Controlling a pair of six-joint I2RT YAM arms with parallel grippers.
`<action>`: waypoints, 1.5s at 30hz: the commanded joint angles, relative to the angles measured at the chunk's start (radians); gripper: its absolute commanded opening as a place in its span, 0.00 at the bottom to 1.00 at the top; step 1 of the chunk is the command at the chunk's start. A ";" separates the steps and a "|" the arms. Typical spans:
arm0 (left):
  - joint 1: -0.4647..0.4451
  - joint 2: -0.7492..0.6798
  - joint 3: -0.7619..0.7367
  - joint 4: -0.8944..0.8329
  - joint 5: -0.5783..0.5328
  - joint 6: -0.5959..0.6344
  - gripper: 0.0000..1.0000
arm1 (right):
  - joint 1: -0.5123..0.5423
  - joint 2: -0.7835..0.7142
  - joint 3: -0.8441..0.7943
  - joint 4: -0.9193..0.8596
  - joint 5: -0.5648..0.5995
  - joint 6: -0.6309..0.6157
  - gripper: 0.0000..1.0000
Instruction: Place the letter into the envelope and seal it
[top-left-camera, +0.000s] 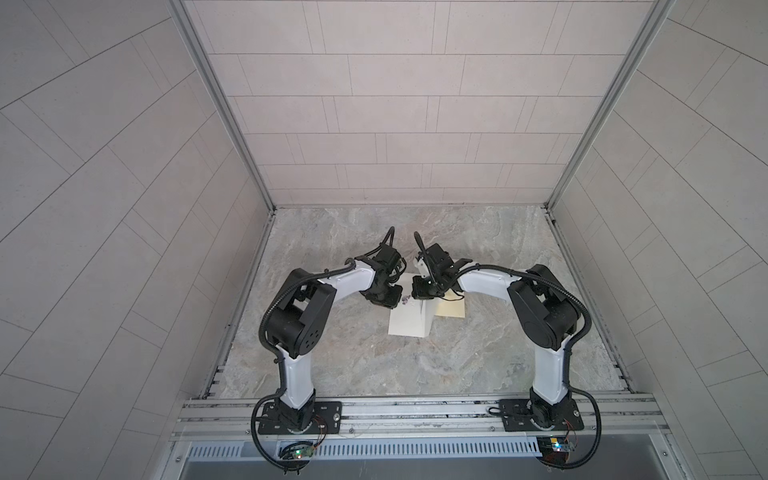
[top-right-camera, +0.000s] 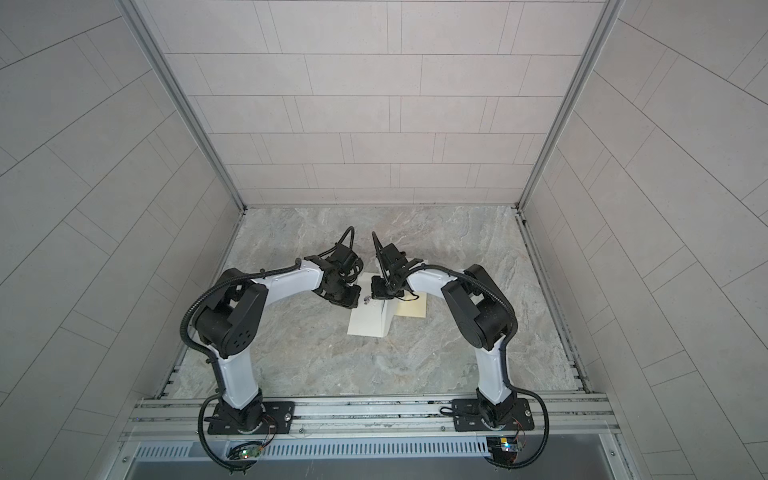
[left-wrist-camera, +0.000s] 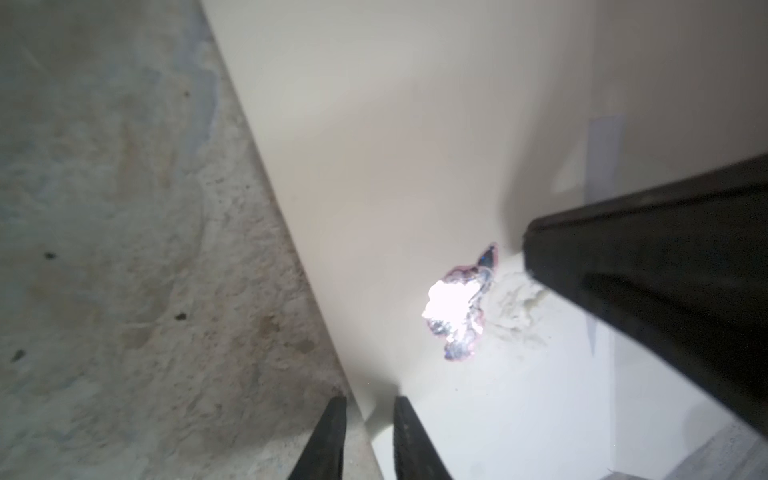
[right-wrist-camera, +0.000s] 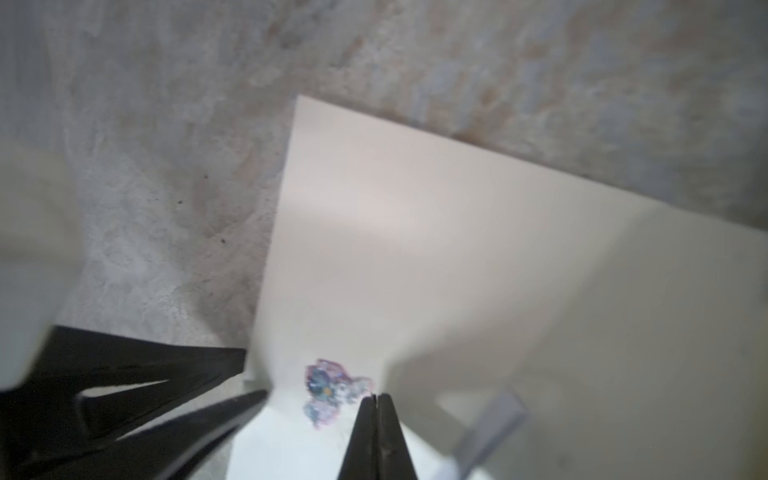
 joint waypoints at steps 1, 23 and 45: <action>-0.008 0.054 -0.015 -0.003 -0.028 0.011 0.30 | 0.020 0.026 0.011 0.030 -0.070 -0.018 0.02; -0.010 0.042 -0.022 -0.013 -0.087 -0.015 0.32 | -0.008 -0.034 0.075 -0.348 0.239 0.009 0.13; -0.024 0.069 0.001 -0.008 -0.066 0.011 0.32 | -0.012 0.108 0.103 -0.162 -0.028 0.000 0.12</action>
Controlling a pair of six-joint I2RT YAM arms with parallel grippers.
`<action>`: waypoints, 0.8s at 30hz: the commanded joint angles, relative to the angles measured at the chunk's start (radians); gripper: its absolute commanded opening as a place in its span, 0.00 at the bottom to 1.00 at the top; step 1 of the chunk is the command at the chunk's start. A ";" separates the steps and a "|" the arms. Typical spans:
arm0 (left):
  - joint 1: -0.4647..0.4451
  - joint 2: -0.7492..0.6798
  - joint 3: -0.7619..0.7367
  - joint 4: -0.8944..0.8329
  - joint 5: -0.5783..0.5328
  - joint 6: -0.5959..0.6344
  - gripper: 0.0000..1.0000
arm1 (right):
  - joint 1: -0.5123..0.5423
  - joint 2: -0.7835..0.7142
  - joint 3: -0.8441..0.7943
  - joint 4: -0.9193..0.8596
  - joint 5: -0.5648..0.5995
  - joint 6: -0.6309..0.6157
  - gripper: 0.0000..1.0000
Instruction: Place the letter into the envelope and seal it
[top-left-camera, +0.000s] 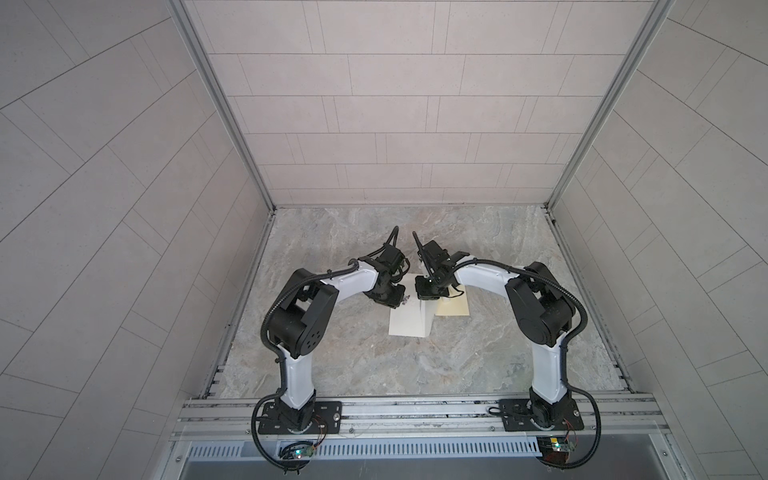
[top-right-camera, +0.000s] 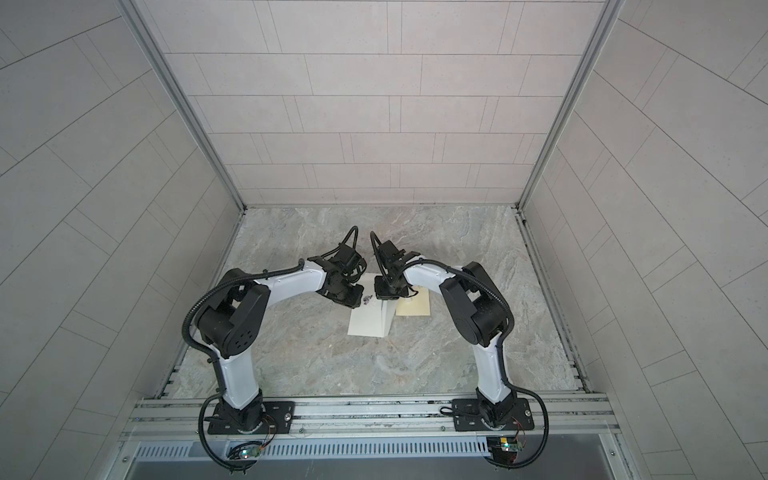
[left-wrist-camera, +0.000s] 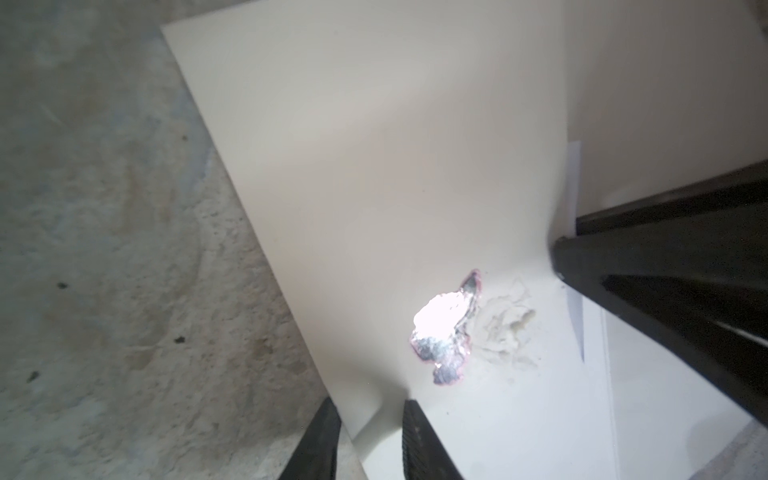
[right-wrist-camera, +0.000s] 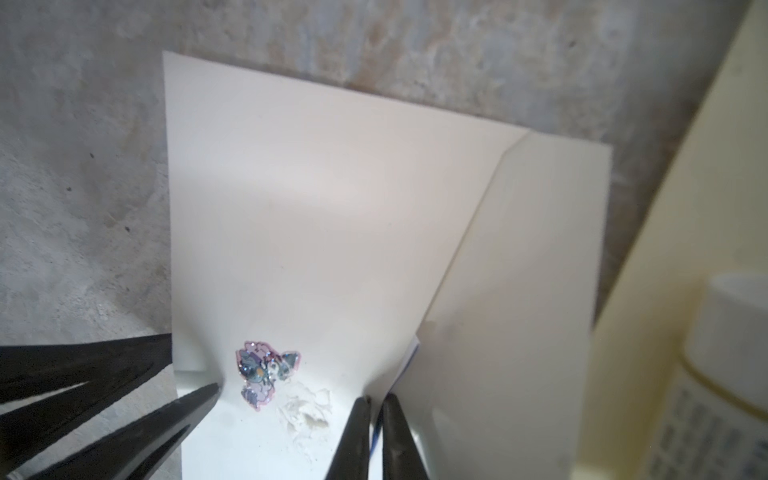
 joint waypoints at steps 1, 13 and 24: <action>-0.005 0.064 -0.009 -0.016 -0.016 0.016 0.32 | 0.011 0.071 -0.004 0.087 -0.127 -0.003 0.12; -0.004 0.054 -0.006 0.014 -0.039 0.009 0.32 | 0.050 0.105 0.068 0.081 -0.200 -0.052 0.28; 0.002 0.001 -0.016 0.064 -0.085 -0.011 0.32 | 0.066 0.073 0.106 0.027 -0.120 -0.083 0.30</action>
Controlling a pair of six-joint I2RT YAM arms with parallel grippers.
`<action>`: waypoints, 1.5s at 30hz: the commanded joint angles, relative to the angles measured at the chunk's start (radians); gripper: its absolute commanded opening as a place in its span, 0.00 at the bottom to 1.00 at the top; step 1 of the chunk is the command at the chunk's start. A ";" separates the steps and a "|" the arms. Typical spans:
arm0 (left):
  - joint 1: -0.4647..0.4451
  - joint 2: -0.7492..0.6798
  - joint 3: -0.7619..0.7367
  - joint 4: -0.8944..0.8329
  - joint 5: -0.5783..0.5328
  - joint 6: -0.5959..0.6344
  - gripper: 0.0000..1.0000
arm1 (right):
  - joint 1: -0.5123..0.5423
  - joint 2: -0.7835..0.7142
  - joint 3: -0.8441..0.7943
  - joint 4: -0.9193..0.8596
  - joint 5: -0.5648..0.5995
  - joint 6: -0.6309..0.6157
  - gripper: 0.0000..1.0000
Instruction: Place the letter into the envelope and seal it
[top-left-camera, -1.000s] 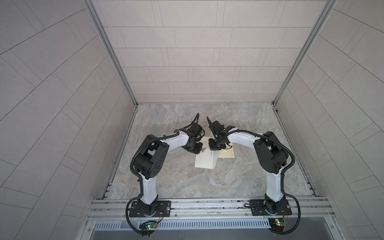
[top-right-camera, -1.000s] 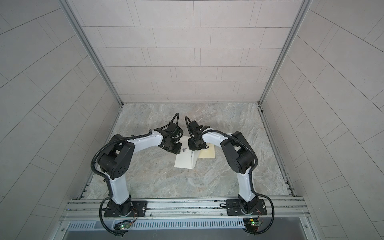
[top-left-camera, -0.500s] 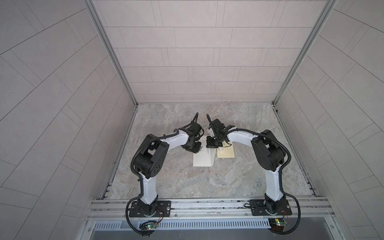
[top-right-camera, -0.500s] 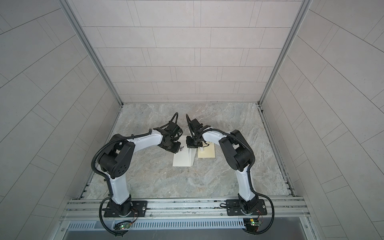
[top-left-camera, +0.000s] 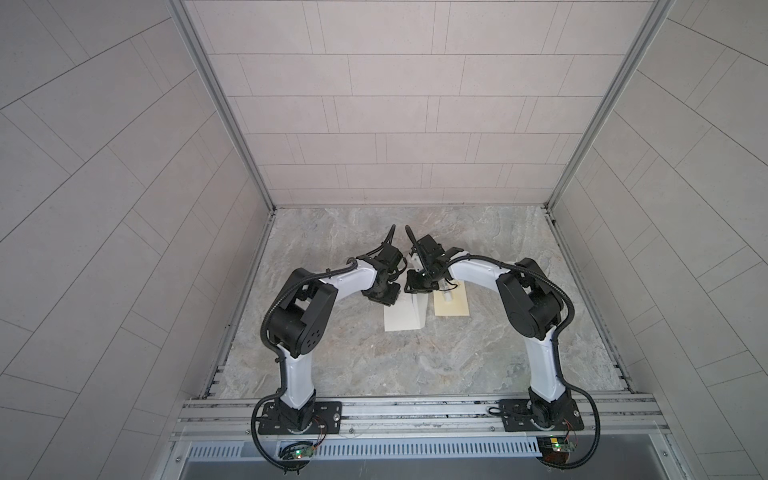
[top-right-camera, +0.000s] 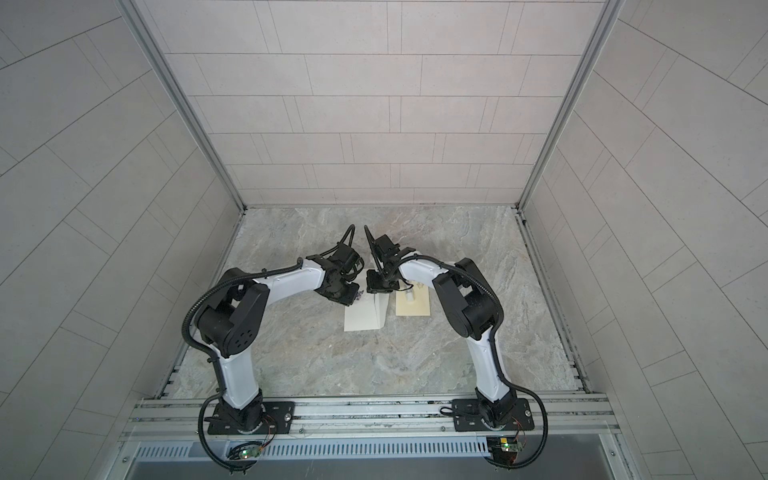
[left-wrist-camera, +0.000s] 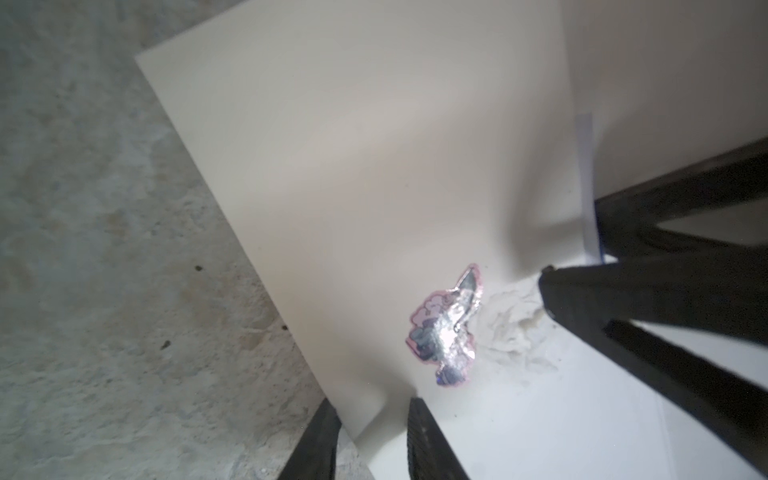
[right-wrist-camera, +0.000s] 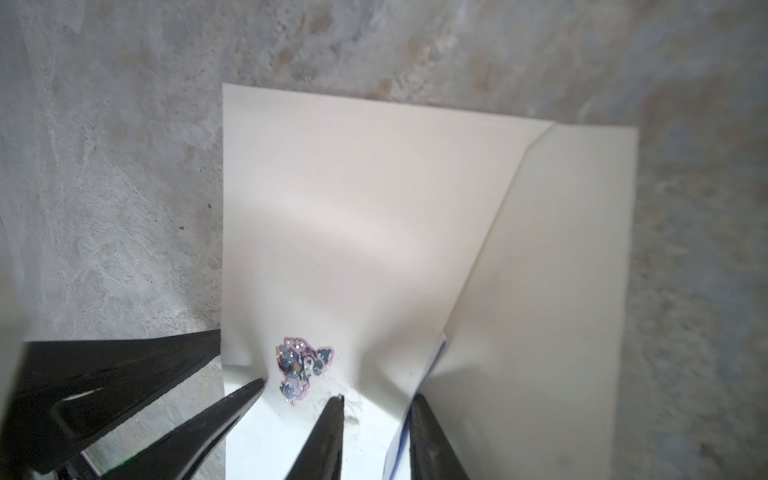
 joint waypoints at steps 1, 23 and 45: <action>-0.008 -0.001 -0.019 0.086 0.020 0.004 0.32 | 0.060 -0.031 -0.006 -0.021 -0.008 -0.028 0.30; 0.001 -0.092 0.009 0.100 0.041 -0.027 0.57 | -0.079 -0.173 -0.041 -0.243 0.401 -0.016 0.36; -0.003 -0.216 -0.066 0.185 0.229 0.053 0.69 | -0.110 -0.138 -0.032 -0.153 0.290 0.047 0.10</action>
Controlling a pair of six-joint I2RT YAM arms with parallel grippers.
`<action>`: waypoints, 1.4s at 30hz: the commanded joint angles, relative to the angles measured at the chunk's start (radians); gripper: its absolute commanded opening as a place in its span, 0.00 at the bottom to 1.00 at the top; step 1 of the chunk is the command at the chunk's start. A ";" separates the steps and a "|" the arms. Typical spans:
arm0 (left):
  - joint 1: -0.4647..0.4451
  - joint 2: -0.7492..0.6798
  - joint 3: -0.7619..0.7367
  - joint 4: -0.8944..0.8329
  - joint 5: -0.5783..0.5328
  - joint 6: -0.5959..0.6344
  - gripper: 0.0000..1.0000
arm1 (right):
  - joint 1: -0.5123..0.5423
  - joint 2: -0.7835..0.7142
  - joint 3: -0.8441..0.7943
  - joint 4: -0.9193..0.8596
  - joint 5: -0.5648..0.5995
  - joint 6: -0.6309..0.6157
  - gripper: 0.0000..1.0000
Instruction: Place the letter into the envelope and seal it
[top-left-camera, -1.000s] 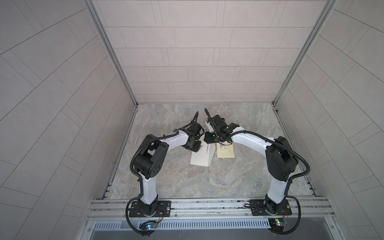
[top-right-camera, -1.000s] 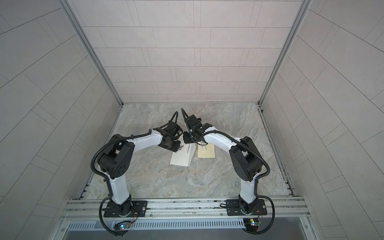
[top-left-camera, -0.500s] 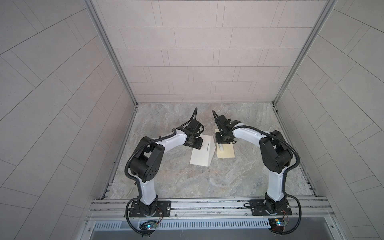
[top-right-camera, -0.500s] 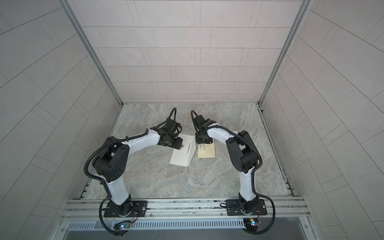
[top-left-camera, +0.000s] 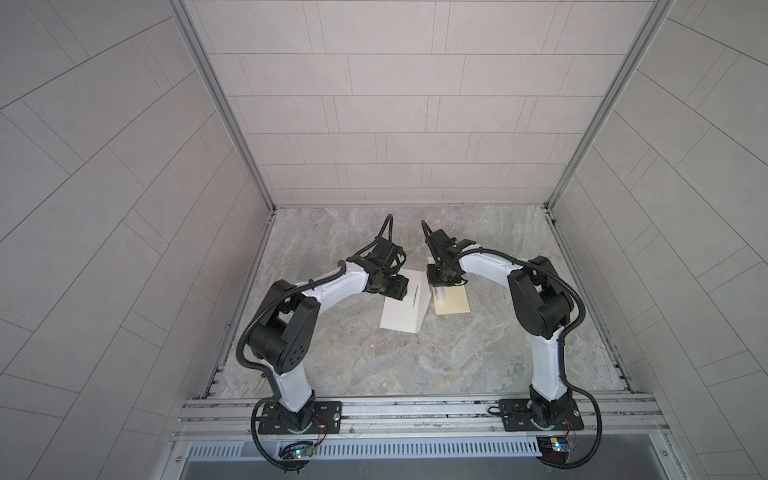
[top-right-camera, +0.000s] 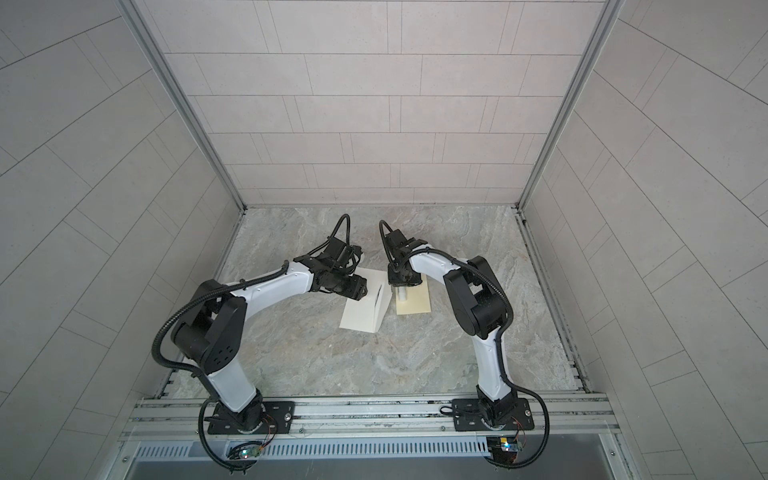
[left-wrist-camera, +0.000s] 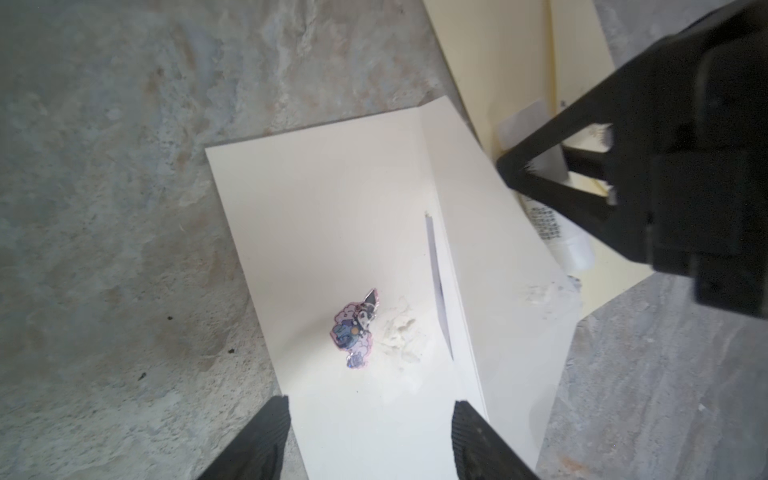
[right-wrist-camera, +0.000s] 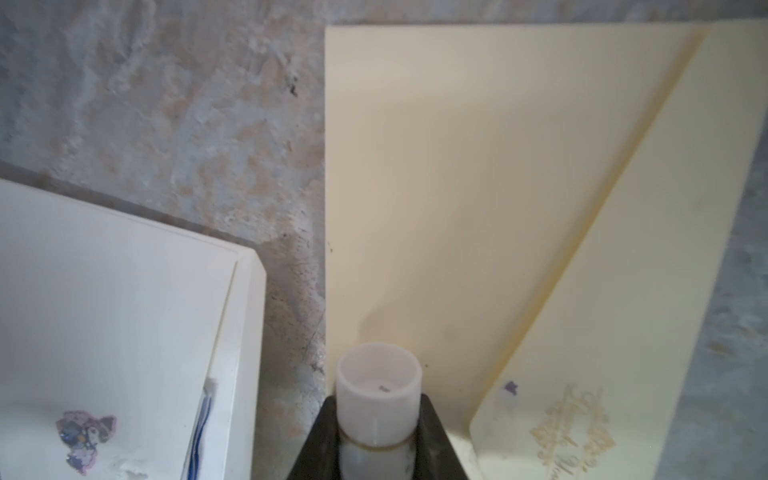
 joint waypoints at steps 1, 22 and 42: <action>-0.003 -0.053 -0.011 0.051 0.082 0.038 0.69 | -0.015 -0.126 -0.055 0.057 -0.063 0.049 0.10; -0.021 -0.016 0.016 0.330 0.381 -0.101 0.81 | -0.021 -0.451 -0.371 0.518 -0.400 0.256 0.05; -0.023 -0.015 -0.001 0.336 0.272 -0.082 0.00 | -0.039 -0.496 -0.425 0.646 -0.428 0.376 0.08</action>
